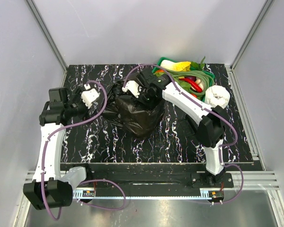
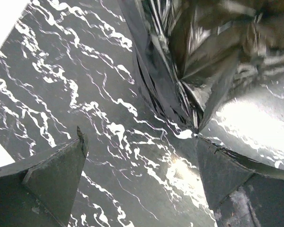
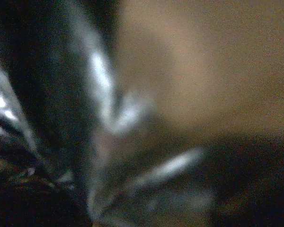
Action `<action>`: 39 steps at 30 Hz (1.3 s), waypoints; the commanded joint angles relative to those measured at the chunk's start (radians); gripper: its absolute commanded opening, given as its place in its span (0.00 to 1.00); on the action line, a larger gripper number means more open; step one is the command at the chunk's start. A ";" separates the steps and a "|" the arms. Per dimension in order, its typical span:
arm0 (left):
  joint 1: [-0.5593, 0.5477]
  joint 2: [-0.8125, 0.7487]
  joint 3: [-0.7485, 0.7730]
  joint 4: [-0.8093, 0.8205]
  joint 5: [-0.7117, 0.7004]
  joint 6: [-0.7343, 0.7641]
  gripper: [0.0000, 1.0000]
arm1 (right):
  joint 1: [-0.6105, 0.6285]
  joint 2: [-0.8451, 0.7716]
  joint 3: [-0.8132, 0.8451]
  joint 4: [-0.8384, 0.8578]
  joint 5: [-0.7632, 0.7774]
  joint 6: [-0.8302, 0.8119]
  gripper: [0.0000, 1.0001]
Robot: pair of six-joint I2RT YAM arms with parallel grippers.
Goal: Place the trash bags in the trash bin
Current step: Place the trash bag in the trash bin.
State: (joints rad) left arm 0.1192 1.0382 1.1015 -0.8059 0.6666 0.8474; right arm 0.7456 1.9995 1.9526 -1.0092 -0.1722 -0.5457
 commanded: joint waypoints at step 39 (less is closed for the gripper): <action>0.008 -0.009 0.280 0.051 0.269 -0.301 0.99 | 0.021 0.091 -0.169 0.173 0.122 -0.037 0.83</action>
State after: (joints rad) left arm 0.1261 1.0168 1.2831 -0.8566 0.7589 0.7101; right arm 0.7616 2.0674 1.7901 -0.8566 -0.0868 -0.5713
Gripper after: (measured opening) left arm 0.988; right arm 0.830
